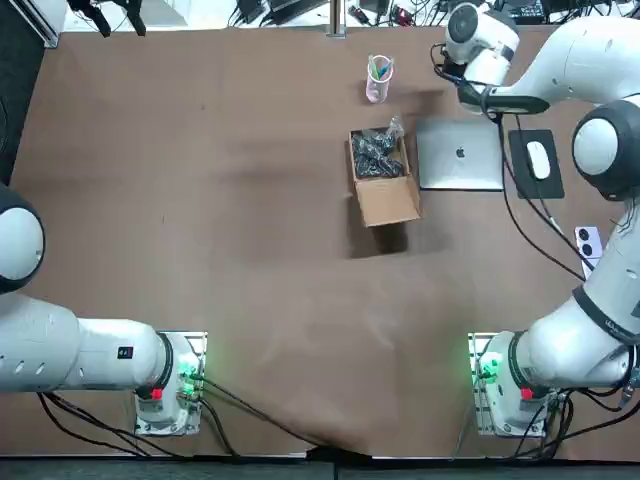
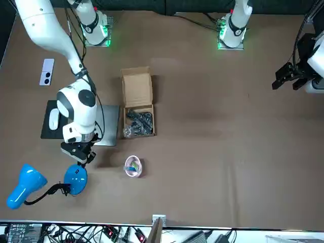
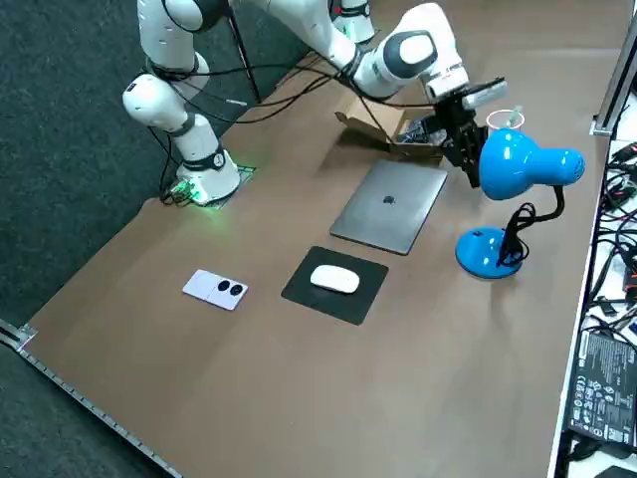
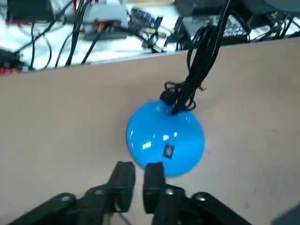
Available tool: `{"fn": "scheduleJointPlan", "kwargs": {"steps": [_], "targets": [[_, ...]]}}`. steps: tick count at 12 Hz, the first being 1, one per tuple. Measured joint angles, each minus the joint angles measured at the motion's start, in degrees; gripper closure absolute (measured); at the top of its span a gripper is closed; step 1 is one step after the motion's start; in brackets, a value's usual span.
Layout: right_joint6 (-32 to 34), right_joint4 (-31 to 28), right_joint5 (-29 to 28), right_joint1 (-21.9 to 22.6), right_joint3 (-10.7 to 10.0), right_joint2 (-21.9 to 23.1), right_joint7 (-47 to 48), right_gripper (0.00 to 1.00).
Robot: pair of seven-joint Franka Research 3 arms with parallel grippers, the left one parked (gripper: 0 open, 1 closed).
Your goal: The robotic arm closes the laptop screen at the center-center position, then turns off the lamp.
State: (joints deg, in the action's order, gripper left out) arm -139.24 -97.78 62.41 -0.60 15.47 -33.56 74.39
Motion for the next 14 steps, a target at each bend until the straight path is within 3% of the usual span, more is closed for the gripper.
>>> {"fn": "scheduleJointPlan", "kwargs": {"steps": [5, 7, 10, 14], "targets": [[8.6, 0.0, -13.9, -0.1, 2.2, 4.0, -19.1, 0.24], [13.0, 0.1, -22.2, -0.1, 3.1, 6.2, -29.0, 0.01], [21.8, 2.0, -36.6, -0.1, 3.3, 10.6, -43.2, 0.00], [32.9, 4.3, -46.3, -0.3, 3.3, 16.6, -49.2, 0.00]]}}
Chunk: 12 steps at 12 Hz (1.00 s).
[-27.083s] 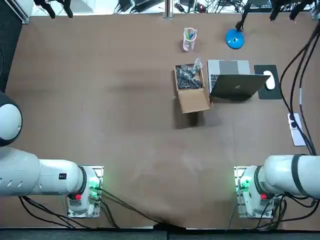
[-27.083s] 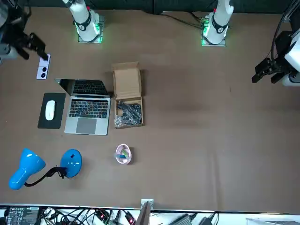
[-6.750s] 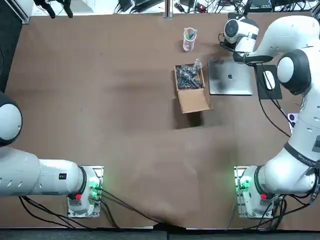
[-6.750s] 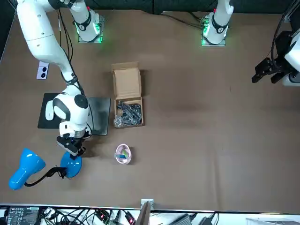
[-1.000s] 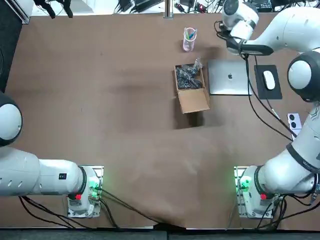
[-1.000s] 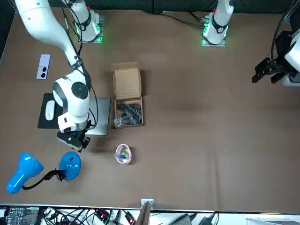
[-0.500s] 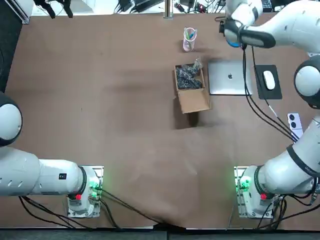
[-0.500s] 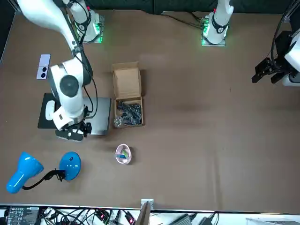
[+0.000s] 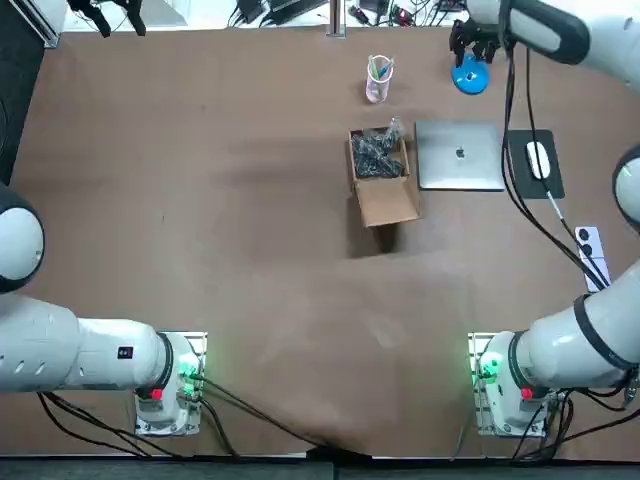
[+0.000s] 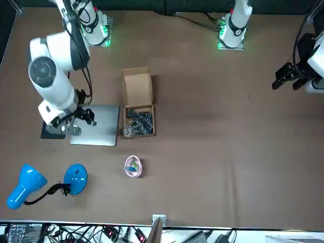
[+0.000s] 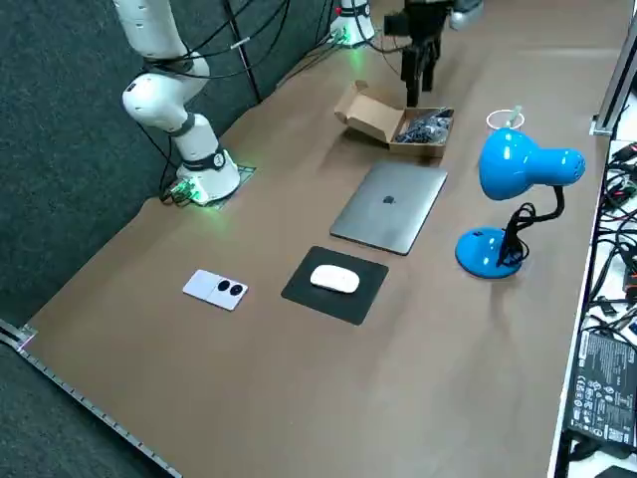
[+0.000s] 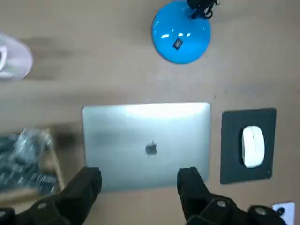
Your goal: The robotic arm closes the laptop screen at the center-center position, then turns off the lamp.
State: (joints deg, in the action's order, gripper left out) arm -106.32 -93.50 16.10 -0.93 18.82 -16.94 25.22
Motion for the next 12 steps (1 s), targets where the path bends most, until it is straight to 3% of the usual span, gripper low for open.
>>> {"fn": "scheduleJointPlan", "kwargs": {"steps": [2, 7, 9, 12], "targets": [[6.1, 0.3, -5.2, -0.1, -0.1, 5.3, -4.4, 0.00], [14.2, 0.3, -10.2, -2.4, -1.0, 13.7, -11.1, 0.00], [15.5, 0.3, -11.1, -2.5, -3.5, 15.7, -13.3, 0.00], [15.8, 0.3, -11.7, -1.0, -10.3, 17.1, -17.5, 0.00]]}}
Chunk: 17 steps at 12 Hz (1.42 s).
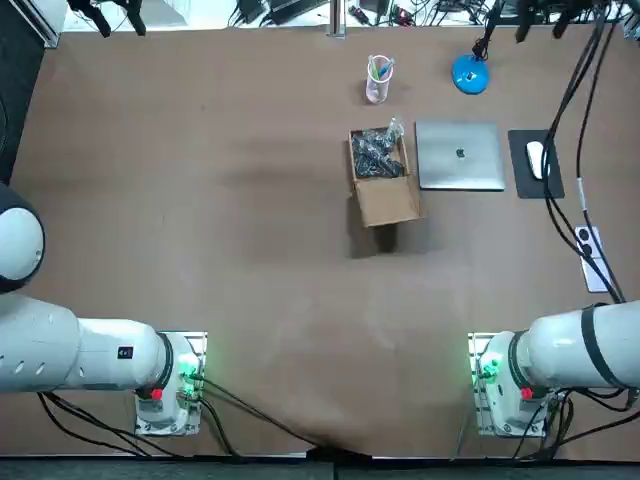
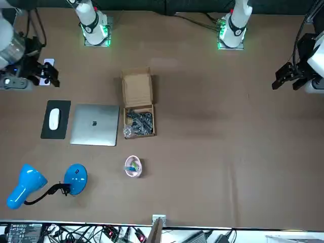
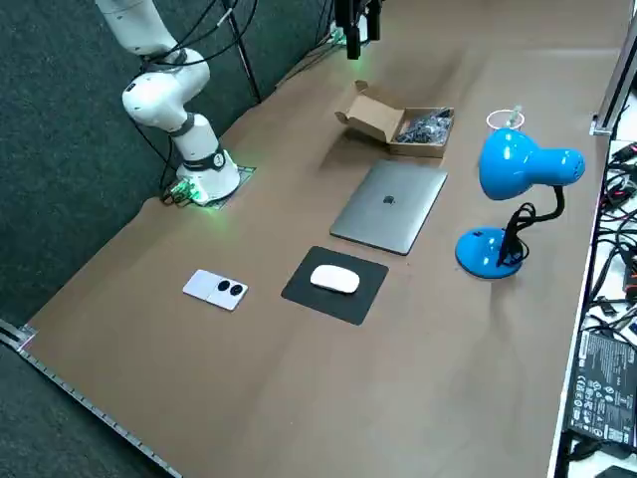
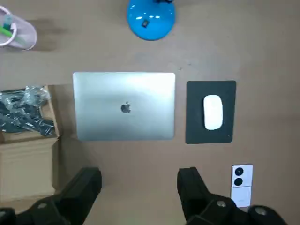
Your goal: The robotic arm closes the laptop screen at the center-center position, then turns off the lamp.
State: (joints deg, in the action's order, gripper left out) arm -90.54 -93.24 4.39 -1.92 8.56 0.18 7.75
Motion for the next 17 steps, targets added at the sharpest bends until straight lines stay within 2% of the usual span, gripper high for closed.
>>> {"fn": "scheduleJointPlan", "kwargs": {"steps": [2, 5, 17], "targets": [[0.0, 0.0, -0.7, 0.7, -3.6, 0.2, -1.8, 0.00], [-0.1, -0.1, -1.8, 0.9, -6.4, 0.2, -3.5, 0.00], [-0.6, -0.5, -1.9, 1.5, -6.8, -0.7, -3.4, 0.00]]}}
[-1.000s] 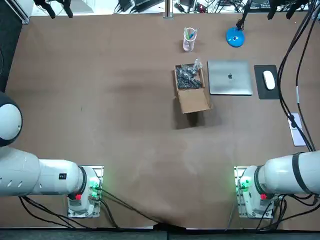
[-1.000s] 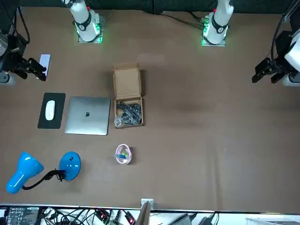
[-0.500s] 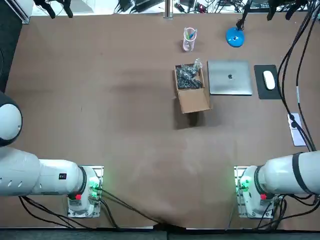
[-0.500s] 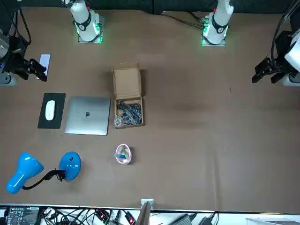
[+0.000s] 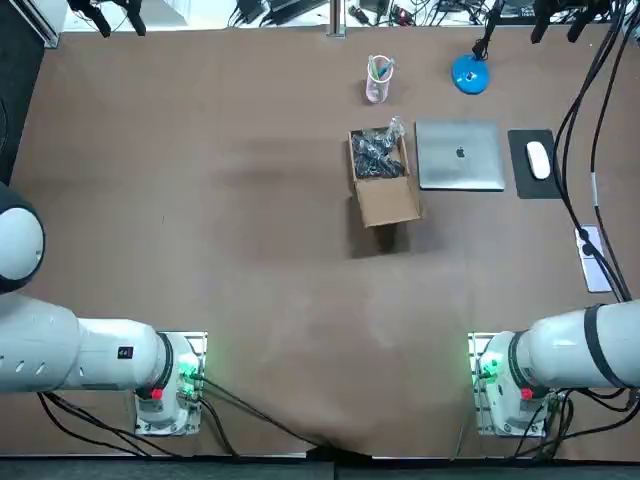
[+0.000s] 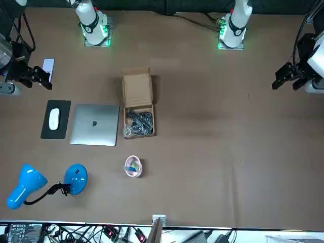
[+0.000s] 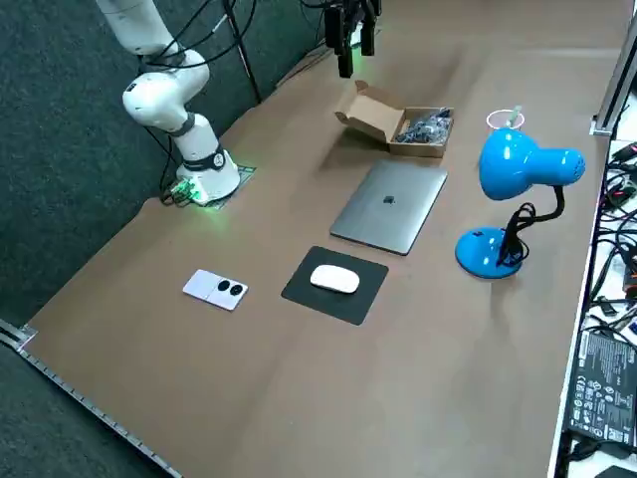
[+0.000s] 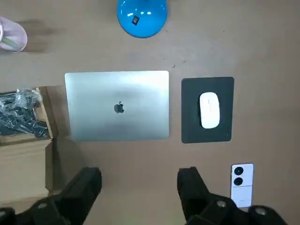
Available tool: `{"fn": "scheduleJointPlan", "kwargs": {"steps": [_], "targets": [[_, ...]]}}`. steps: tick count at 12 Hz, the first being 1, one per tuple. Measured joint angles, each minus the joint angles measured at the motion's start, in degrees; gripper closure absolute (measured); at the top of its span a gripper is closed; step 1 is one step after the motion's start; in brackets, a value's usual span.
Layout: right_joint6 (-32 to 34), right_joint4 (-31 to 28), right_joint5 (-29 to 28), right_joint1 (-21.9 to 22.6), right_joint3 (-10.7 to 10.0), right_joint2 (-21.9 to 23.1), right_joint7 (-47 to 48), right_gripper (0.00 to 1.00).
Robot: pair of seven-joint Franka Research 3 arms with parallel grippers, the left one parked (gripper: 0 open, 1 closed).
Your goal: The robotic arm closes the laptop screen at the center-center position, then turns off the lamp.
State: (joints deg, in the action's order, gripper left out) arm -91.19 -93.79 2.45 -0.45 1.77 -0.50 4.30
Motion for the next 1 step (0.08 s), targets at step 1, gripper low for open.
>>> {"fn": "scheduleJointPlan", "kwargs": {"steps": [1], "targets": [[0.0, 0.0, 0.0, 0.0, 0.0, 0.0, 0.0, 0.00]]}}
